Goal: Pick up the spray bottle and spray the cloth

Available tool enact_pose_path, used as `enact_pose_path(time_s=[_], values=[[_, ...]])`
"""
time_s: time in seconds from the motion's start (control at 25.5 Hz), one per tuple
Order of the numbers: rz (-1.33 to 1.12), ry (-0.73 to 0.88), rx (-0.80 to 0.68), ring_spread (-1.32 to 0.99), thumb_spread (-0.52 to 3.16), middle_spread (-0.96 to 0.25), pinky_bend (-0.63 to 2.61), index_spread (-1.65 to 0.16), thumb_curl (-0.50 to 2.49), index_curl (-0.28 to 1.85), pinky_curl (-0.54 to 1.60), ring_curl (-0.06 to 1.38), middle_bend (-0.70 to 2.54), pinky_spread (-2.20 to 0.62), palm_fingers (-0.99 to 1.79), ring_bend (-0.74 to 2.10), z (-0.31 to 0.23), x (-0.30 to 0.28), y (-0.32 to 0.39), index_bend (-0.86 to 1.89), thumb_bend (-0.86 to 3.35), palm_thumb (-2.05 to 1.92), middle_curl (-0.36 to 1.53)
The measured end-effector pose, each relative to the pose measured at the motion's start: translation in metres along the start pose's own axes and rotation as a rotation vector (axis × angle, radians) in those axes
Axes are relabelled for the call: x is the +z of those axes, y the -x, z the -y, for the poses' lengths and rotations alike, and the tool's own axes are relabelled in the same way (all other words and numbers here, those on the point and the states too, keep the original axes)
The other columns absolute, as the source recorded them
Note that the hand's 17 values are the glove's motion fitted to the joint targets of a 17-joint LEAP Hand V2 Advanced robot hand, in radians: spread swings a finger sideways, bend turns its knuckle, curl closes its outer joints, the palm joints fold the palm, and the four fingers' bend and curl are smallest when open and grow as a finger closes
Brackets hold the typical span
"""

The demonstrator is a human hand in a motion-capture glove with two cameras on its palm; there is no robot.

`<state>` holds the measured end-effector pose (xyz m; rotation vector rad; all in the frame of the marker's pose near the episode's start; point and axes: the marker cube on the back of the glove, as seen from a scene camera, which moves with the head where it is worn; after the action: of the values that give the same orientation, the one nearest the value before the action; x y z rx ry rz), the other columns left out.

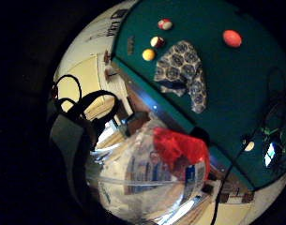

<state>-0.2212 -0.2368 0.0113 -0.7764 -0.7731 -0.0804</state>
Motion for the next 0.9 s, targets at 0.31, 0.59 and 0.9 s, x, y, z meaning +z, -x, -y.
enact_pose_path(time_s=[0.31,0.59,0.9], values=[[-0.046,0.111,0.231,-0.22,0.21,-0.2,0.45,-0.26,0.76,0.59,0.44,0.51,0.61,-0.3,1.34,0.71,0.051,0.038,-0.044,0.44,-0.02,0.94,0.58],[-0.137,0.184,0.427,-0.22,0.22,-0.2,0.46,-0.26,0.78,0.6,0.44,0.51,0.61,-0.3,1.33,0.71,0.081,0.048,-0.081,0.43,-0.02,0.94,0.58],[-0.19,0.271,0.573,-0.22,0.23,-0.2,0.46,-0.26,0.79,0.61,0.45,0.51,0.61,-0.3,1.33,0.71,0.089,0.051,-0.108,0.42,-0.02,0.93,0.58]])
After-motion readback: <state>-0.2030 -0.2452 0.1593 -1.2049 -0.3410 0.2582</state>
